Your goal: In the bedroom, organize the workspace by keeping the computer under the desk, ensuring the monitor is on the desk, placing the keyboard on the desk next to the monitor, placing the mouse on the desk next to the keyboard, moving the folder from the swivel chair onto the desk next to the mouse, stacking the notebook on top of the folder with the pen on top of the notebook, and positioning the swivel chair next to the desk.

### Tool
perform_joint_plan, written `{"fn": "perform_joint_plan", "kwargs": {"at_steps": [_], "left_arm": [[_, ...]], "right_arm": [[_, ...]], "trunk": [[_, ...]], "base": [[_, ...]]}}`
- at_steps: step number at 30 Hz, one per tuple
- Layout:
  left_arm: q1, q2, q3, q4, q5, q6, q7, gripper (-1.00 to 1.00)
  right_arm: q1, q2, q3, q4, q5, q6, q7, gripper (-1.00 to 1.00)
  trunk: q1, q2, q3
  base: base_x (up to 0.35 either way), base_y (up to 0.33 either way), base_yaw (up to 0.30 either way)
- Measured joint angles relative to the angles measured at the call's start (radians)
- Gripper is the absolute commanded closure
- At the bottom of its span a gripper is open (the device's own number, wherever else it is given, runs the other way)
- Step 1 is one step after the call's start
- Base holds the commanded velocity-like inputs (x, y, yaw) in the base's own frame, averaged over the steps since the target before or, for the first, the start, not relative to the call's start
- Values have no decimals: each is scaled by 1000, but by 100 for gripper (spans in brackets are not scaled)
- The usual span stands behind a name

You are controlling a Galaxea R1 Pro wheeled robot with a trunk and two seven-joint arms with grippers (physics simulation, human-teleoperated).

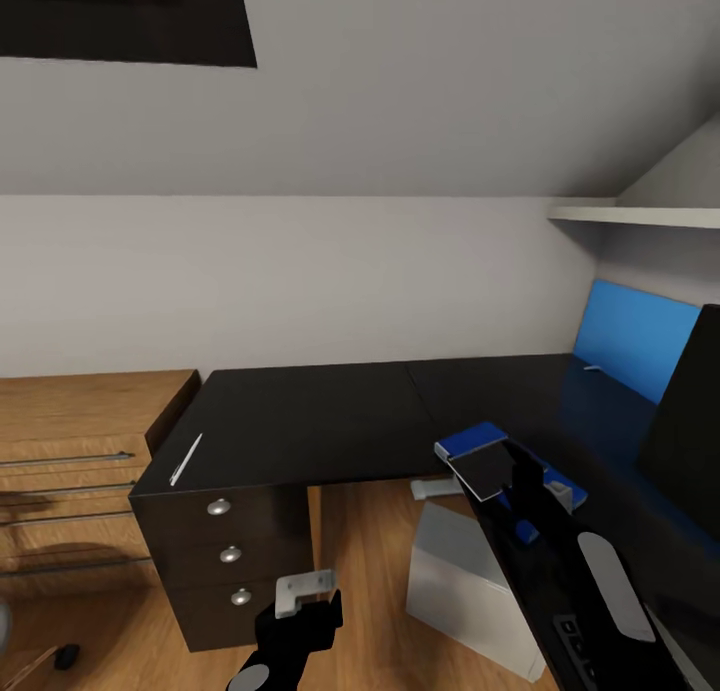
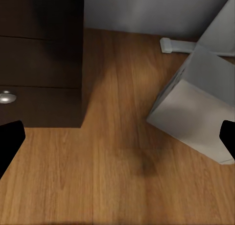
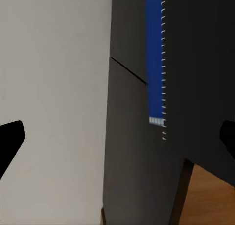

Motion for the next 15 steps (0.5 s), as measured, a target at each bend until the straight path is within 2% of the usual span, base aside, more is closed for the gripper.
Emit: {"fn": "perform_joint_plan", "kwargs": {"at_steps": [9, 15], "left_arm": [[0, 0, 0, 0, 0, 0, 1, -100], [0, 0, 0, 0, 0, 0, 2, -100]], "right_arm": [[0, 1, 7, -11, 2, 0, 3, -100], [0, 1, 44, -44, 5, 0, 2, -100]], "trunk": [[-35, 63, 28], [-58, 105, 47]], "base": [[0, 0, 0], [0, 0, 0]]}}
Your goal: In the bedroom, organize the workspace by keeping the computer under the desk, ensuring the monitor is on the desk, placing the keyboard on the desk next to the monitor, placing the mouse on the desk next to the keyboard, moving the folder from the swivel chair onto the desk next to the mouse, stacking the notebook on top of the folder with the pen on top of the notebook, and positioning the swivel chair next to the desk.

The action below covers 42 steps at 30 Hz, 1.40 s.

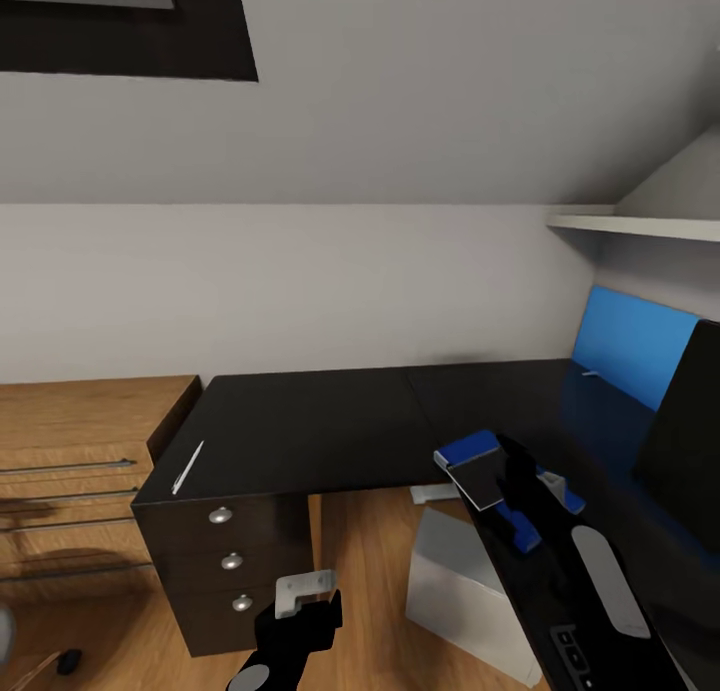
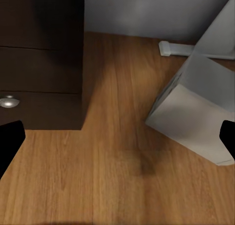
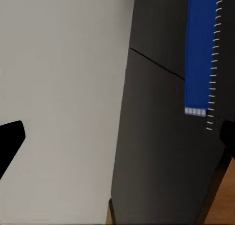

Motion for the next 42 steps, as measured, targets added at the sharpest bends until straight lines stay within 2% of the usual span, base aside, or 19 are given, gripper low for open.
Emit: {"fn": "perform_joint_plan", "kwargs": {"at_steps": [7, 10, 12, 13, 15, 16, 21, 22, 23, 26, 28, 32, 33, 34, 35, 36, 38, 42], "left_arm": [[0, 0, 0, 1, 0, 0, 0, -100], [0, 0, 0, 2, 0, 0, 1, -100], [0, 0, 1, 2, 1, 0, 1, -100], [0, 0, 1, 3, 1, 0, 1, -100], [0, 0, 2, 3, 1, 0, 2, -100], [0, 0, 2, 3, 2, 0, 2, -100], [0, 0, 4, 3, 2, 0, 1, -100], [0, 1, 5, 3, 1, 0, 0, -100], [0, 1, 5, 3, 1, 0, 0, -100], [0, 2, 6, 3, 0, 0, 0, -100], [0, 2, 6, 3, 0, 0, 0, -100], [0, 2, 6, 3, 0, 0, 0, -100], [0, 3, 6, 3, 0, -1, 0, -100], [0, 3, 6, 3, 0, 0, 0, -100], [0, 2, 6, 3, 0, -1, 0, -100], [0, 2, 6, 3, 0, -1, 0, -100], [0, 3, 6, 3, 0, -1, 0, -100], [0, 3, 6, 3, 0, -1, 0, -100]], "right_arm": [[0, 0, 16, -15, 12, 0, -1, -100], [0, -1, 21, -16, 36, 1, -2, -100], [0, -1, 38, -16, 77, 1, -4, -100], [0, -1, 60, -16, 117, 0, -6, -100], [0, -1, 89, -15, 168, 0, -10, -100], [0, 0, 122, -15, 226, -2, -14, -100], [0, 2, 220, -19, 418, -39, -19, -100], [0, 4, 300, -18, 672, -162, -23, -100], [0, 3, 311, -18, 729, -179, -24, -100], [0, 3, 324, -27, 823, -183, -33, -100], [0, 4, 331, -62, 876, -130, -50, -100], [0, 4, 336, -125, 915, 11, -97, -100], [0, 4, 338, -150, 922, 93, -125, -100], [-1, 4, 338, -162, 923, 137, -139, -100], [-1, 4, 339, -198, 926, 250, -165, -100], [-1, 4, 339, -224, 928, 312, -177, -100], [-1, 6, 340, -245, 929, 352, -189, -100], [-1, 33, 341, -270, 928, 402, -241, -100]], "trunk": [[-27, 49, 22], [-38, 70, 31], [-46, 84, 38], [-50, 91, 41], [-58, 105, 47], [-61, 112, 50], [-81, 147, 66], [-84, 154, 69], [-88, 161, 72], [-100, 182, 82], [-107, 196, 88], [-123, 224, 100], [-127, 231, 103], [-130, 238, 107], [-134, 245, 110], [-138, 252, 113], [-138, 252, 113], [-138, 252, 113]], "base": [[0, 0, 0], [0, 0, 0], [0, 0, 0], [0, 0, 0], [0, 0, 0], [0, 0, 0], [0, 0, 0], [0, 0, 0], [0, 0, 0], [0, 0, 0], [0, 0, 0], [0, 0, 0], [0, 0, 0], [0, 0, 0], [0, 0, 0], [0, 0, 0], [0, 0, 0], [0, 0, 0]]}}
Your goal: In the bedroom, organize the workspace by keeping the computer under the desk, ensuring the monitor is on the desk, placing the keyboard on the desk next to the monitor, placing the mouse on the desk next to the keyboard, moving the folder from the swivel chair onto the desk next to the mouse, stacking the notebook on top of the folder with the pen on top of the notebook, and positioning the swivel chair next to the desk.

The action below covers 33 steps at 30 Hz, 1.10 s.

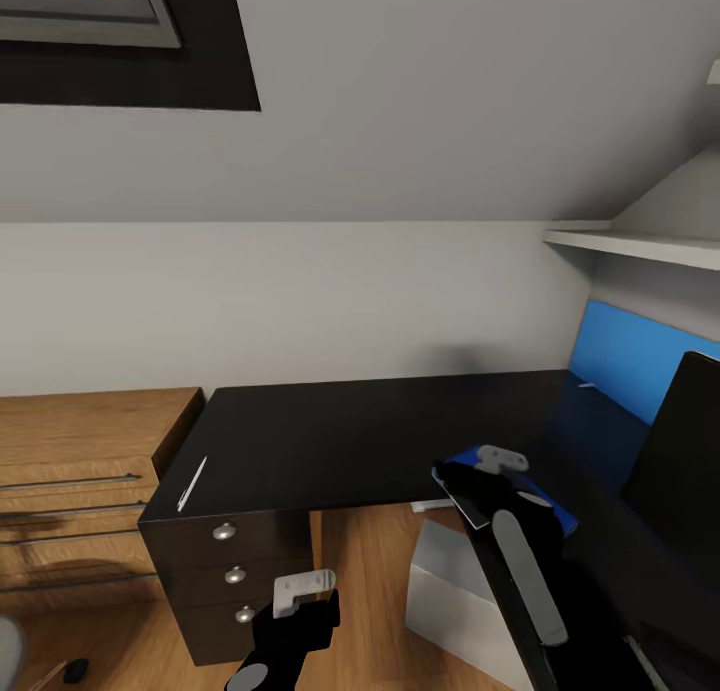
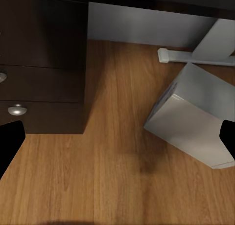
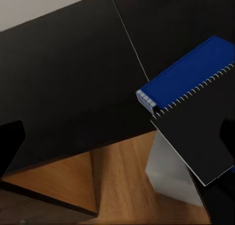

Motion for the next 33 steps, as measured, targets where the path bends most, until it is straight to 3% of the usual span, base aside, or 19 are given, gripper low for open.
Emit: {"fn": "perform_joint_plan", "kwargs": {"at_steps": [4, 20, 21, 22, 33], "left_arm": [[0, 1, 2, 0, -1, -1, 0, -100], [0, 2, 6, -1, -1, -1, 0, -100], [0, 4, 7, -2, -3, -2, 3, -100], [0, 5, 8, -2, -3, -5, 3, -100], [0, 5, 7, -2, -7, -38, 3, -100]], "right_arm": [[1, 38, 3, -22, -2, 29, -53, -100], [2, 49, 50, -30, -3, 29, -60, -100], [1, 50, 114, -29, -4, 12, -63, -100], [1, 49, 123, -29, 0, 11, -64, -100], [1, 49, 130, -27, 5, 9, -64, -100]], "trunk": [[0, 0, 0], [0, 0, 0], [0, 0, 0], [0, 0, 0], [0, 0, 0]], "base": [[0, 0, 0], [0, 9, 16], [0, 209, 263], [0, 230, 266], [29, 305, 276]]}}
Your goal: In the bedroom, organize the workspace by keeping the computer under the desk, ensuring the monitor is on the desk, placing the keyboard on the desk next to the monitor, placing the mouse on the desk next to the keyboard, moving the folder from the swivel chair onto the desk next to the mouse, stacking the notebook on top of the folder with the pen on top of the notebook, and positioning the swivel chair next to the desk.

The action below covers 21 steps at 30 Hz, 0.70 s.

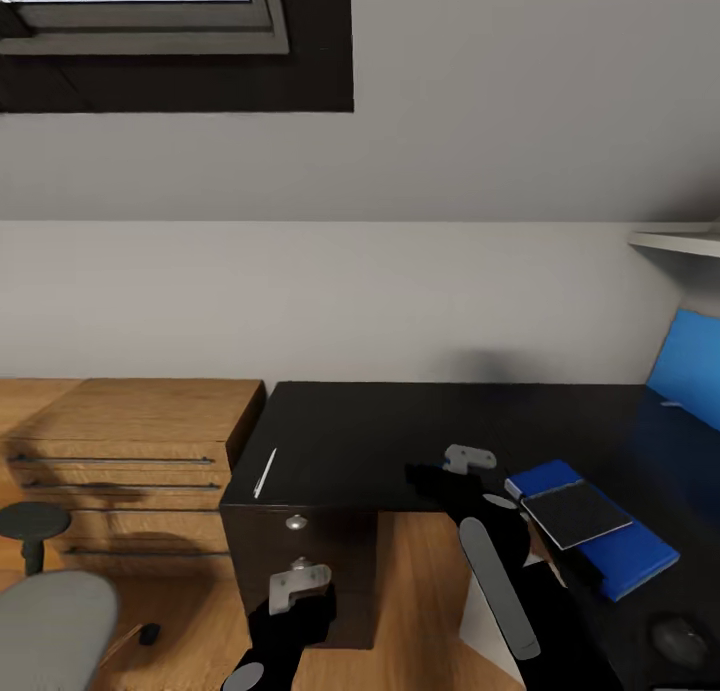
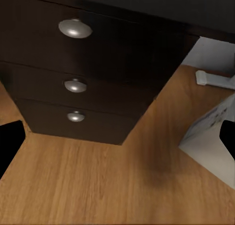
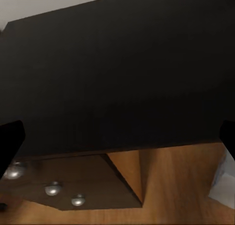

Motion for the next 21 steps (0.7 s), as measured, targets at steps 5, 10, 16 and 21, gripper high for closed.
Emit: {"fn": "perform_joint_plan", "kwargs": {"at_steps": [5, 10, 16, 21], "left_arm": [[0, 0, -1, 0, -1, -1, 0, -100], [0, 0, -1, 0, -1, -1, -1, -100], [0, 3, 47, 0, -1, 1, -6, -100], [0, 3, 90, 0, -1, 4, -9, -100]], "right_arm": [[0, 0, 0, 0, 0, 0, 0, -100], [0, -1, -1, 0, 2, 0, 0, -100], [0, -1, -2, 0, 2, 0, 0, -100], [0, -1, -2, 0, 2, 0, 0, -100]], "trunk": [[0, 0, -2], [0, 0, -7], [0, 0, -14], [0, 0, -15]], "base": [[208, 268, 264], [133, 119, 222], [9, 8, 155], [1, 0, 15]]}}
